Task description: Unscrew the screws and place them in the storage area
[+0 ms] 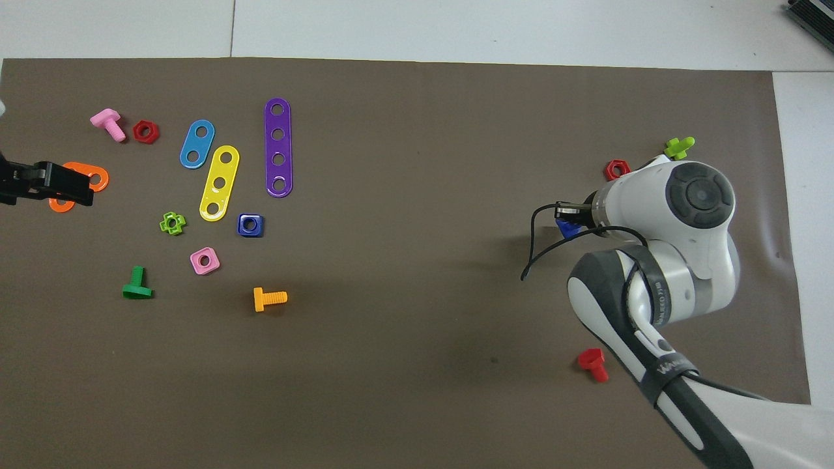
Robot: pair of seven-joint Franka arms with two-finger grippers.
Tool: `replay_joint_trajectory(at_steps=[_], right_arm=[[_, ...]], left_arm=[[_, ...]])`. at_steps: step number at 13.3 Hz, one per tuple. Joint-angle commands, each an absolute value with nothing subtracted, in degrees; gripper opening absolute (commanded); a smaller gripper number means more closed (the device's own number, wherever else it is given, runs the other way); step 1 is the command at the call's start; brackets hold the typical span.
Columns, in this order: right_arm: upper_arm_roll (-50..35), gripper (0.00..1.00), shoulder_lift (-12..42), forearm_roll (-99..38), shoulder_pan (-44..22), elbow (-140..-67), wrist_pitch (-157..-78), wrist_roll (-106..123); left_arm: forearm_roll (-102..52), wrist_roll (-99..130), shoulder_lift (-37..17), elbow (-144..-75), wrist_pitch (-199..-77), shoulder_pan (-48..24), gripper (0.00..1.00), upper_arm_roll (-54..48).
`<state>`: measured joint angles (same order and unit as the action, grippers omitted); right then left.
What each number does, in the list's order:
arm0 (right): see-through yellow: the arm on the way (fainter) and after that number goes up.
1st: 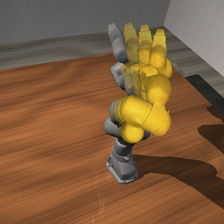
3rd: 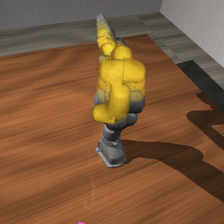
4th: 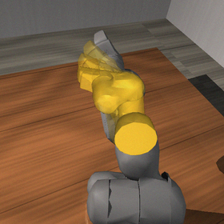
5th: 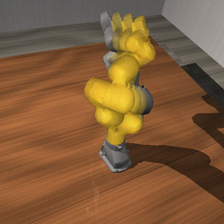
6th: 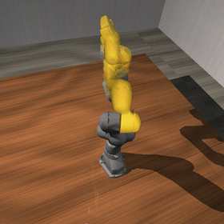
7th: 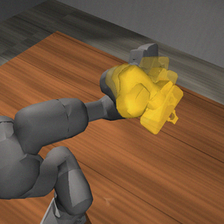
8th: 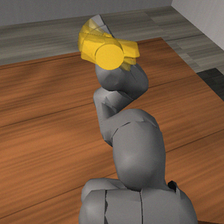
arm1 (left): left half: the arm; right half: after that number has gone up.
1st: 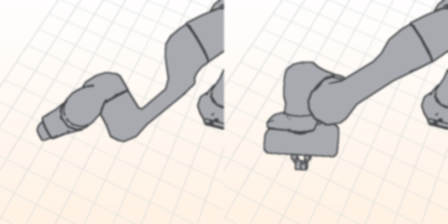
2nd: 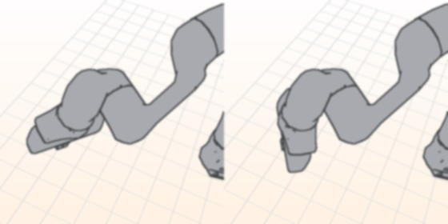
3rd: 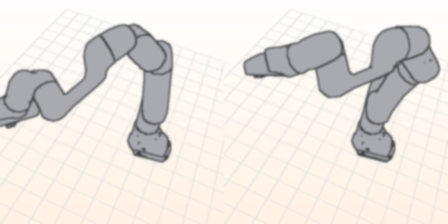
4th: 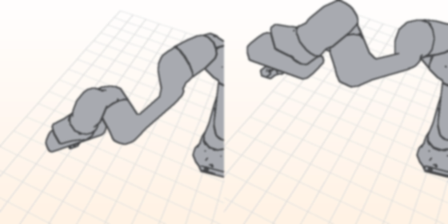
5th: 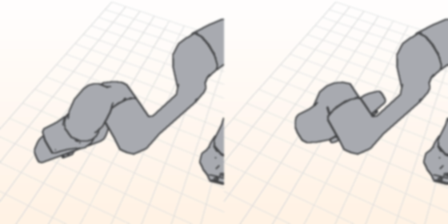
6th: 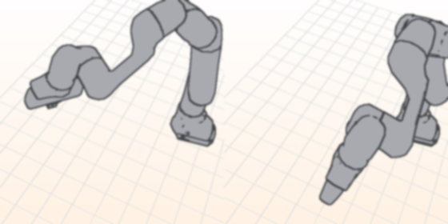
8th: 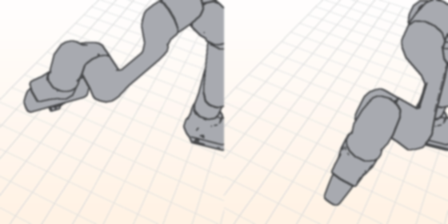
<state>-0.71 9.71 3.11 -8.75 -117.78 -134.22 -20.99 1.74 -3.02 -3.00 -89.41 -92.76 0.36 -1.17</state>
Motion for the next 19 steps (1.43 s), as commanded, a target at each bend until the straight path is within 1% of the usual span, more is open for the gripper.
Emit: replay_joint_trajectory(at_steps=[1, 5, 8, 11, 15, 18, 19], right_arm=[[-1.49, 0.0, 11.85, 3.43, -5.19, -116.11, -135.27, -19.07], [-1.49, 0.0, 13.88, 2.82, -2.29, -114.88, -135.09, -18.81], [-1.49, 0.0, 14.15, 2.72, -1.67, -114.61, -135.26, -18.19], [-1.58, 0.0, 14.06, 2.46, -1.84, -115.05, -135.18, -18.28], [-1.58, 0.0, 13.54, 2.46, -2.46, -116.19, -134.91, -18.28], [-1.58, 0.0, 12.66, 2.46, -2.81, -118.56, -135.09, -17.84], [-1.58, 0.25, 12.57, 2.46, -2.81, -118.56, -134.57, -17.49]], left_arm=[[2.99, -2.81, -1.23, -91.67, -95.01, 0.18, 1.0, -1.05], [2.9, -2.72, -0.79, -93.25, -96.59, 0.18, 1.0, -1.05], [2.9, -2.72, -0.7, -93.6, -96.77, 0.0, 1.0, -1.05], [2.9, -2.9, 0.0, -95.36, -99.04, 0.17, 1.0, -1.05], [2.72, -2.72, -0.26, -94.92, -100.37, 0.26, 1.0, -0.97], [2.72, -2.9, -0.26, -94.92, -100.63, 0.61, 1.0, -0.53], [2.72, -2.9, -0.26, -94.92, -101.59, 0.53, 1.0, -0.53]])
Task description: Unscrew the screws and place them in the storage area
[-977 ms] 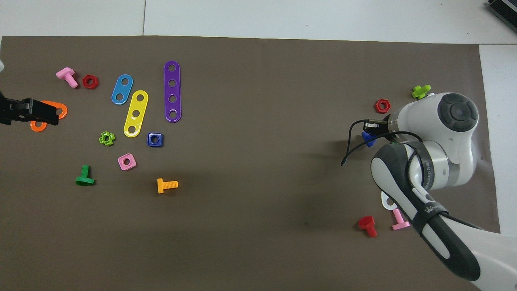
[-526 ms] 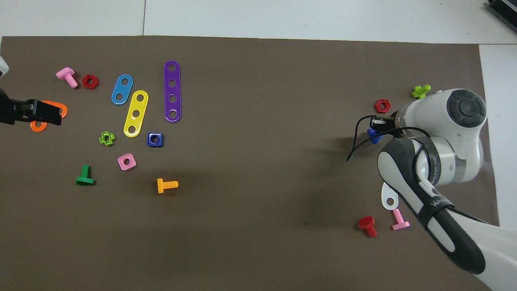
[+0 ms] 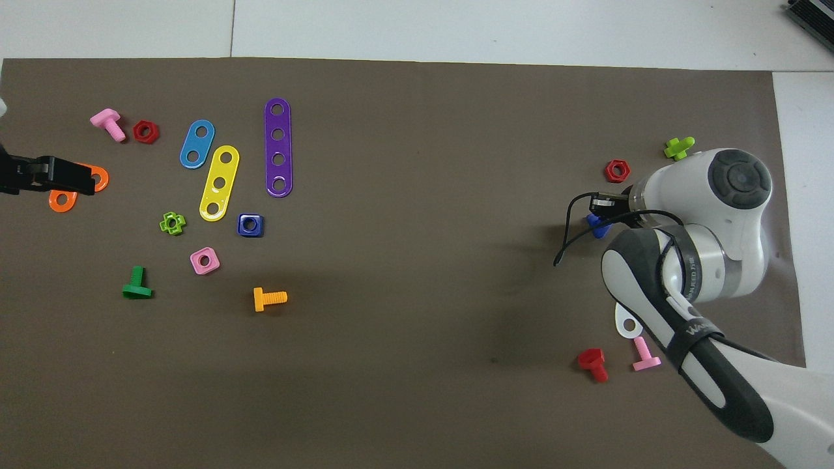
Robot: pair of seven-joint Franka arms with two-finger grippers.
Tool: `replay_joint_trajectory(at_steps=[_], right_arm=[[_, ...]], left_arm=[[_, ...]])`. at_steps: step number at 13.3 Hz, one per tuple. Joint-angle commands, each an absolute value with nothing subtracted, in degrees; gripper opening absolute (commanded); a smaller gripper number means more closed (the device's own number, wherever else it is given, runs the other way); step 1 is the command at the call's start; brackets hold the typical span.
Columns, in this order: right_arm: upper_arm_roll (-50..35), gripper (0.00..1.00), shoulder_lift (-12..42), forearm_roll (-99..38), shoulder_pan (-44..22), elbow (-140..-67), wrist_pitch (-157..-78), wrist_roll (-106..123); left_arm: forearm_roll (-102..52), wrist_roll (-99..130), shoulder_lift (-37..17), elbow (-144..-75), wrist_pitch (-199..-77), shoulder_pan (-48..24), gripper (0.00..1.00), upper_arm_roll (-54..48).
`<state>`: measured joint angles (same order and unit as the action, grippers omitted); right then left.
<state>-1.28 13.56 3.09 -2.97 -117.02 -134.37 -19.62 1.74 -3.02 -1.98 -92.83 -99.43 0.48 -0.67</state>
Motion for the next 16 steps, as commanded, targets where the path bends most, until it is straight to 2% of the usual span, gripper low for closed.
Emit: replay_joint_trajectory(at_steps=[1, 2, 3, 4, 6, 9, 16], right_arm=[[-1.58, 0.7, 11.96, 2.46, -2.81, -118.56, -134.3, -17.14], [-1.58, 0.75, 10.91, 2.46, -2.9, -118.48, -134.04, -17.31], [-1.58, 0.95, 9.68, 2.46, -2.81, -118.39, -133.95, -17.14], [-1.58, 0.98, 8.62, 2.46, -2.81, -117.87, -133.34, -16.96], [-1.5, 0.99, 6.52, 2.46, -2.73, -116.11, -131.84, -16.96], [-1.58, 1.0, 3.18, 2.64, -2.81, -110.41, -125.01, -12.86], [-1.49, 1.0, 2.9, 2.64, -2.2, -96.61, -108.75, -3.44]], left_arm=[[2.72, -2.9, -0.35, -95.01, -102.82, 0.44, 1.0, -0.53], [2.72, -2.81, -0.44, -94.92, -103.09, 0.35, 1.0, -0.53], [2.72, -2.73, -0.44, -94.92, -103.1, 0.35, 1.0, -0.44], [2.72, -2.81, -0.44, -94.92, -103.18, 0.44, 1.0, -0.53], [2.72, -2.81, -0.53, -94.92, -103.36, 0.44, 1.0, -0.44], [2.72, -2.72, -0.7, -94.48, -103.27, 0.44, 1.0, -0.44], [2.9, -2.81, -0.79, -94.48, -103.45, 0.62, 1.0, -0.35]])
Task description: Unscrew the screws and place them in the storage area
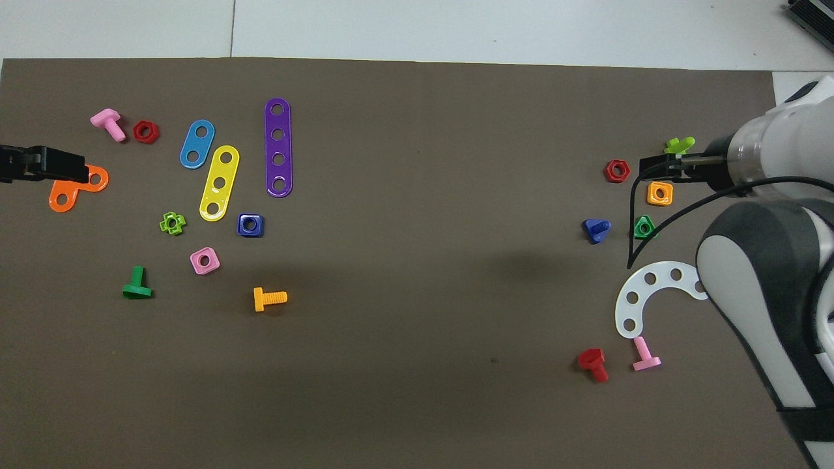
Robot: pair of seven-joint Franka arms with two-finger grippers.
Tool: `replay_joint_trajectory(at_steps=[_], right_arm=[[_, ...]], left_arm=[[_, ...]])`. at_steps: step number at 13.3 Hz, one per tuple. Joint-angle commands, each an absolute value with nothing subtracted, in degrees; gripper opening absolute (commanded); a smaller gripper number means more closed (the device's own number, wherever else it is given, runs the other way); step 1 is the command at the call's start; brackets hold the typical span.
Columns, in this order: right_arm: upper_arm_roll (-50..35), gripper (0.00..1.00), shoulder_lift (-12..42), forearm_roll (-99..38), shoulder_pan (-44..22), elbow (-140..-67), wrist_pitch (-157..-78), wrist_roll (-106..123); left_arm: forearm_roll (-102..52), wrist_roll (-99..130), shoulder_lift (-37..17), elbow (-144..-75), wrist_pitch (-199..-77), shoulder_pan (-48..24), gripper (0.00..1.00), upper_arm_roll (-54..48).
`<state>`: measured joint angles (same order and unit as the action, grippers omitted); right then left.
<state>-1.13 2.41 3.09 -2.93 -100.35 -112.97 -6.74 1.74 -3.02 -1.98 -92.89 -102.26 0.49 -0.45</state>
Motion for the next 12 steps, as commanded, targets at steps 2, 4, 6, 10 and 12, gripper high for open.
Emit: replay_joint_trajectory(at_steps=[2, 4, 6, 10, 12], right_arm=[[-1.58, 1.0, 2.81, 2.64, -2.28, -93.7, -104.43, -1.94], [-1.58, 1.0, 1.5, 2.55, -2.72, -92.99, -101.26, -1.85], [-1.58, 1.0, 0.27, 2.37, -2.72, -92.99, -98.19, -1.76], [-1.58, 1.0, -1.49, 2.37, -2.81, -93.08, -96.42, -1.84], [-1.67, 1.0, -1.67, 2.37, -2.9, -93.16, -95.02, -2.02]], left_arm=[[3.08, -2.72, -0.79, -94.22, -103.36, 0.53, 1.0, -0.35], [3.08, -2.72, -0.79, -94.39, -103.62, 0.35, 1.0, -0.44], [3.08, -2.72, -0.79, -94.31, -103.54, 0.53, 1.0, -0.44], [3.16, -2.72, -0.88, -94.13, -103.62, 0.44, 1.0, -0.35], [3.16, -2.72, -0.79, -94.22, -103.62, 0.44, 1.0, -0.44]])
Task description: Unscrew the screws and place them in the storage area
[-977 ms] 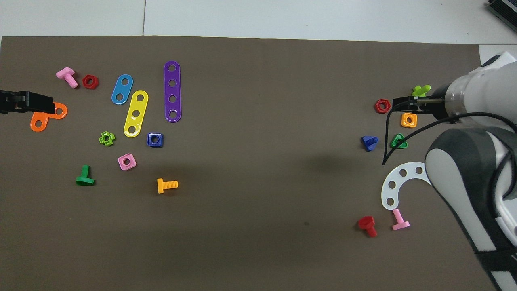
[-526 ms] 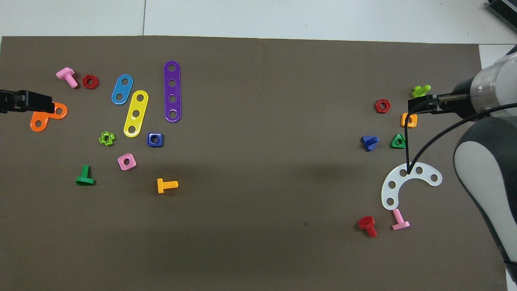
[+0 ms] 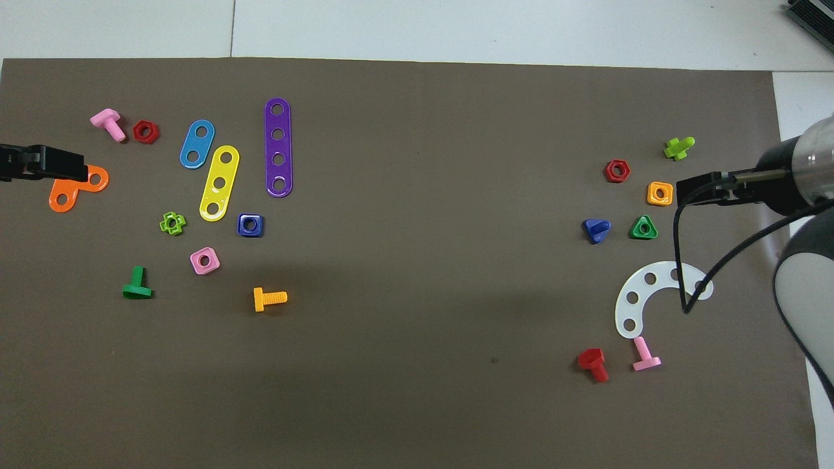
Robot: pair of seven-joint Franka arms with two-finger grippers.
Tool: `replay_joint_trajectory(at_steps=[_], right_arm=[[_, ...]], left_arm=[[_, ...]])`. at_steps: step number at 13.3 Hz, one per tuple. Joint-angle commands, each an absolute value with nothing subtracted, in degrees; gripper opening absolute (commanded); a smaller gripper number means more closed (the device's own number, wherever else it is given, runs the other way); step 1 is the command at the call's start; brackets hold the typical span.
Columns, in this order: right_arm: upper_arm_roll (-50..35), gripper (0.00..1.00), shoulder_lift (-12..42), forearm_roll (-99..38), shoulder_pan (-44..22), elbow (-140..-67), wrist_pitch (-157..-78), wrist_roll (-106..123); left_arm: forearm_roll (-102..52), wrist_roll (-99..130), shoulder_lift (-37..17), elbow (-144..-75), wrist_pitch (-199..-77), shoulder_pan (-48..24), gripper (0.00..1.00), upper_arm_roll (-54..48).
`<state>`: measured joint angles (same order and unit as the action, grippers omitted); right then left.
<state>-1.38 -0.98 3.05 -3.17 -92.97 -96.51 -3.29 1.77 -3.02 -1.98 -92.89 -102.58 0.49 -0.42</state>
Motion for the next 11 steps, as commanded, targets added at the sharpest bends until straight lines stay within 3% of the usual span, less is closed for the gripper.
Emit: replay_joint_trajectory(at_steps=[1, 11], right_arm=[[-1.76, 1.0, -1.76, 2.37, -3.6, -93.16, -94.23, -2.28], [-1.76, 1.0, -2.81, 2.37, -3.78, -95.01, -94.13, -3.16]], left_arm=[[3.16, -2.72, -0.88, -94.22, -103.71, 0.53, 1.0, -0.44], [3.16, -2.72, -0.79, -94.22, -103.62, 0.53, 1.0, -0.35]])
